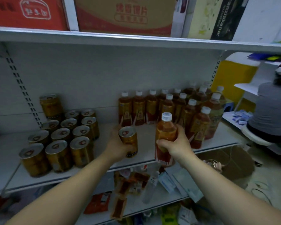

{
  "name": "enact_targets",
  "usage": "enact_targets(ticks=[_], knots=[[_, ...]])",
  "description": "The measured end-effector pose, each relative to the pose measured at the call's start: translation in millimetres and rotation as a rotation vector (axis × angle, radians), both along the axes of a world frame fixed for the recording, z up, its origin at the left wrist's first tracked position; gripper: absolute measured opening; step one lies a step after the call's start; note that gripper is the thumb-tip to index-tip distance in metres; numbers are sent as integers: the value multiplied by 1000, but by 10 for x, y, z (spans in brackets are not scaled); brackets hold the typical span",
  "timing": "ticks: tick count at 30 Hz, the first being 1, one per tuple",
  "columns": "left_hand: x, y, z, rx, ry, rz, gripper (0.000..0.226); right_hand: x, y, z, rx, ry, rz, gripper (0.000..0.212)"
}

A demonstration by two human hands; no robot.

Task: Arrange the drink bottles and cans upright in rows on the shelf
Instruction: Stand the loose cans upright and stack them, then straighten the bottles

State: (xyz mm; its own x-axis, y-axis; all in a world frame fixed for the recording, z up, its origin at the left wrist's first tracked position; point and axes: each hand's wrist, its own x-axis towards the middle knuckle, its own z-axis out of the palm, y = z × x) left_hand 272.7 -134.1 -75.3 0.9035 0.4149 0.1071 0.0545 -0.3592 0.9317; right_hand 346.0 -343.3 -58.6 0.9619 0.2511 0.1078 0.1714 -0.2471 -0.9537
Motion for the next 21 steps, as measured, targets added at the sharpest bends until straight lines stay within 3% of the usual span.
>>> enact_targets(ticks=[6, 13, 17, 21], knots=[[42, 75, -282, 65, 64, 43, 67, 365, 139, -147, -64, 23, 70, 72], [197, 165, -355, 83, 8, 11, 62, 750, 316, -230, -396, -74, 100, 116], [269, 223, -402, 85, 1, -14, 67, 922, 443, -249, -370, -169, 52, 106], [330, 320, -418, 78, 43, -44, 71, 1098, 520, -199, -526, -215, -5, 105]])
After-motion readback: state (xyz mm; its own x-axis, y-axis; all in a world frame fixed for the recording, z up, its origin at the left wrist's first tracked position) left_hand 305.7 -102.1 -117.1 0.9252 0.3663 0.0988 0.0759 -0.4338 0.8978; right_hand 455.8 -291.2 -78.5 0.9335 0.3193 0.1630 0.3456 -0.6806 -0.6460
